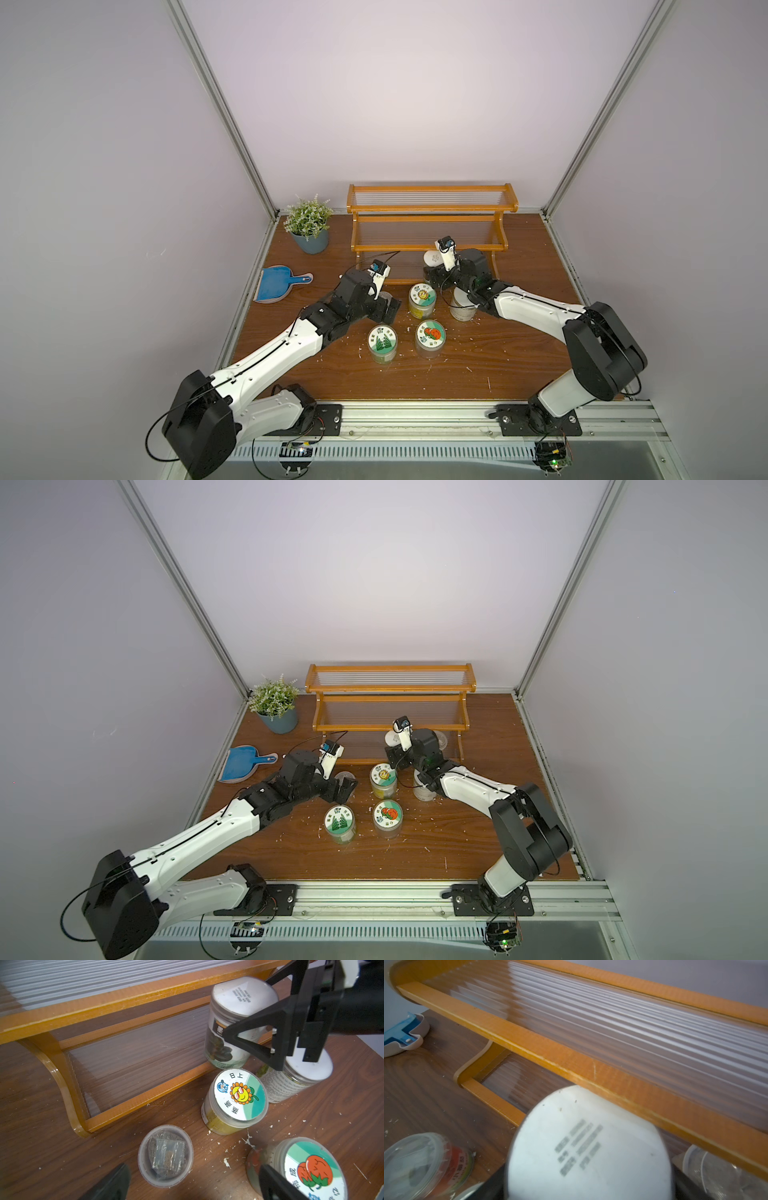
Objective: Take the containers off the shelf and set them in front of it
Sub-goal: 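Pick up a container from the shelf.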
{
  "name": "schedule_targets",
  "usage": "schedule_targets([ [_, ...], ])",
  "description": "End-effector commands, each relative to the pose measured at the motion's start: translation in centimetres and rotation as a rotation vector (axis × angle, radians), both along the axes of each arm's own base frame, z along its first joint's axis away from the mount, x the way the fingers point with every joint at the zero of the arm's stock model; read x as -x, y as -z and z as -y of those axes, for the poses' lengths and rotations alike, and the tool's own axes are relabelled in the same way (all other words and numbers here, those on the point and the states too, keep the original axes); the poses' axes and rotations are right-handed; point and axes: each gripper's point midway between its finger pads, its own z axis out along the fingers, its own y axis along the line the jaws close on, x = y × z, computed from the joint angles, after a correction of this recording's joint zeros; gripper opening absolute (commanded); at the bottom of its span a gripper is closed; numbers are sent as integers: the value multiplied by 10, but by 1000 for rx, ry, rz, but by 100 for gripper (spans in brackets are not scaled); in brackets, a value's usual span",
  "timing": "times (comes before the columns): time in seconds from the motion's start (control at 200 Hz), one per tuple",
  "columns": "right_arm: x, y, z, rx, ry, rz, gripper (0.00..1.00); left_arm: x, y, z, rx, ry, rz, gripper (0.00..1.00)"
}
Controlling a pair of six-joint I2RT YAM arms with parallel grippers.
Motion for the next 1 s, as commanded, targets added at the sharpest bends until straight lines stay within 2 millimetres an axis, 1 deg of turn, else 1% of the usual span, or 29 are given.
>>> schedule_targets([
  [0.0,0,-42,0,-43,-15,99,83,-1,7,-3,-12,-1,-11,100],
  [0.12,7,-44,2,-39,-25,85,83,-1,7,-3,-12,0,-11,100],
  [0.33,18,-60,11,-33,-25,106,83,-1,7,-2,-10,4,-14,100],
  [0.525,31,-65,15,-38,-44,95,83,-1,8,-2,-10,5,-16,100],
  [0.61,40,-75,15,-59,-65,99,83,-1,7,-1,-8,6,-15,100],
  [0.716,55,-89,18,-70,-91,93,83,-1,7,-1,-9,7,-15,100],
  [0.826,74,-98,24,-73,-121,64,83,0,7,-1,-7,8,-16,100],
  [0.951,105,-105,27,-95,-184,-8,84,-1,6,-1,-5,8,-15,100],
  [0.991,116,-103,27,-104,-205,-38,84,-1,6,0,-4,8,-16,100],
])
